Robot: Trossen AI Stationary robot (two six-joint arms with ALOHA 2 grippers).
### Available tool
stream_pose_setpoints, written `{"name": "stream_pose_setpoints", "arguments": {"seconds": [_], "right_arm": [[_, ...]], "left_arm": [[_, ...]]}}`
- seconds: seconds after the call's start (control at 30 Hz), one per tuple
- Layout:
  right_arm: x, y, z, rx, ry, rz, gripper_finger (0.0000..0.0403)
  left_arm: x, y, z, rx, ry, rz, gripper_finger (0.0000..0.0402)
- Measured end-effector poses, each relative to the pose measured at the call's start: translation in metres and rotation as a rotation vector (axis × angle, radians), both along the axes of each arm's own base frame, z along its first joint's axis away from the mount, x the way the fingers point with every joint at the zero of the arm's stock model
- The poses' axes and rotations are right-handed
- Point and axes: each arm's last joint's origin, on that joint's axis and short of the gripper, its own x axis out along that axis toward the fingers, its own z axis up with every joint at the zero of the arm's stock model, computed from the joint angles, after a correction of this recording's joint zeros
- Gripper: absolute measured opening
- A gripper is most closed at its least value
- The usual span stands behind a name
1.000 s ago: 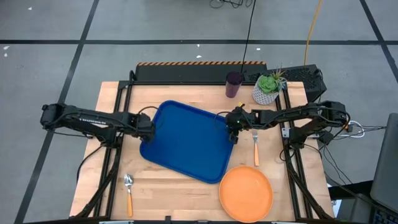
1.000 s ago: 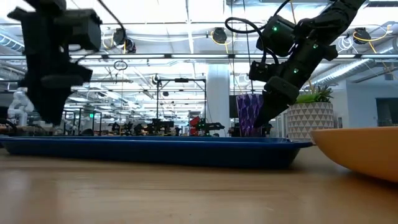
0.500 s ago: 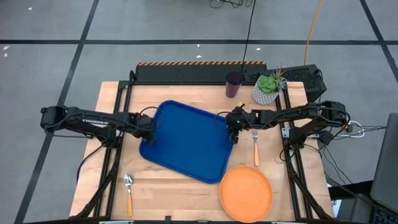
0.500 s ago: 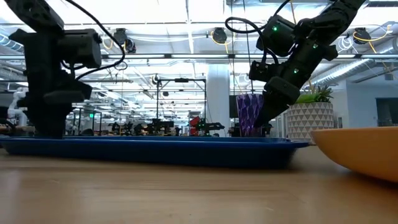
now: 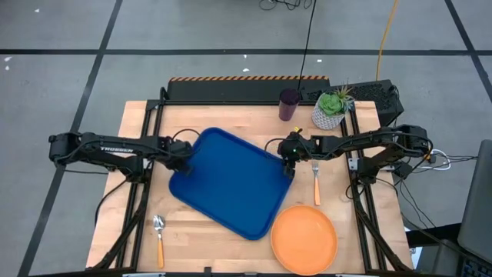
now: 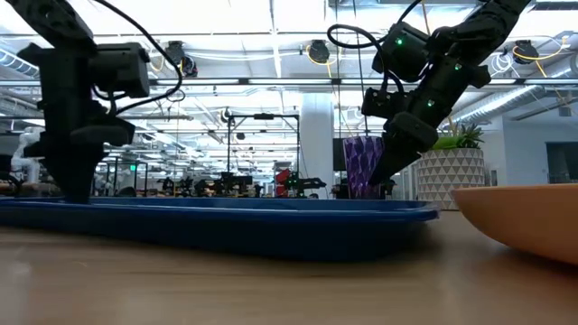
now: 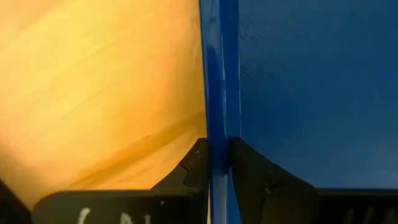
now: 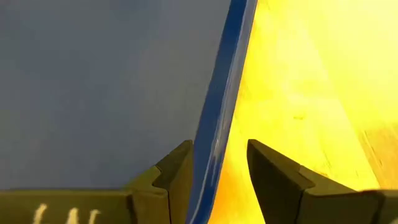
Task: Pick and place plate/cup/fork/spoon on tray
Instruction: Prepare the blue serving tray
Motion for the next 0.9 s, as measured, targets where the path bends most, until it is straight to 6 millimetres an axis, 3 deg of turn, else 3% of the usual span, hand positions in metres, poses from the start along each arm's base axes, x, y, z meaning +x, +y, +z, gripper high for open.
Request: {"name": "stream_pose_setpoints", "arguments": {"seconds": [0.27, 0.53, 0.9], "right_arm": [[0.0, 0.001, 0.0, -0.006, 0.0, 0.011, 0.0144], [-0.001, 0.009, 0.006, -0.037, -0.006, 0.083, 0.0144], [-0.018, 0.017, 0.029, -0.064, -0.017, 0.135, 0.0144]], "left_arm": [[-0.006, 0.011, 0.0, -0.037, 0.025, 0.121, 0.0044], [0.001, 0.021, 0.0, -0.036, -0.086, 0.323, 0.0043], [0.011, 0.002, 0.001, -0.115, -0.153, 0.364, 0.0039]]}}
